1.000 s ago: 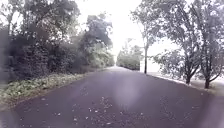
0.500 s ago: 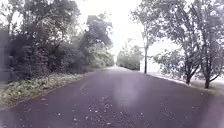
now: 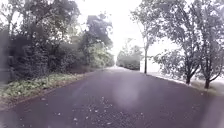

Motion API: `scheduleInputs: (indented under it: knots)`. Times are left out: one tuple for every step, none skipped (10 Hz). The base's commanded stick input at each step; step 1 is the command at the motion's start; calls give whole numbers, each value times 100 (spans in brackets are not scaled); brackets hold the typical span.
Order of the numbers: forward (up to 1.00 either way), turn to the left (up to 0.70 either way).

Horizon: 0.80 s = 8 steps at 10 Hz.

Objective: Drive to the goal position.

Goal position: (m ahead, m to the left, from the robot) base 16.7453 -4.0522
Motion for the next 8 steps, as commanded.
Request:
scheduleInputs:
  knots:
    - [100, -38]
    - [100, -18]
    - [100, 0]
    - [100, 0]
    - [100, 0]
    - [100, 0]
    - [100, 0]
    - [100, 0]
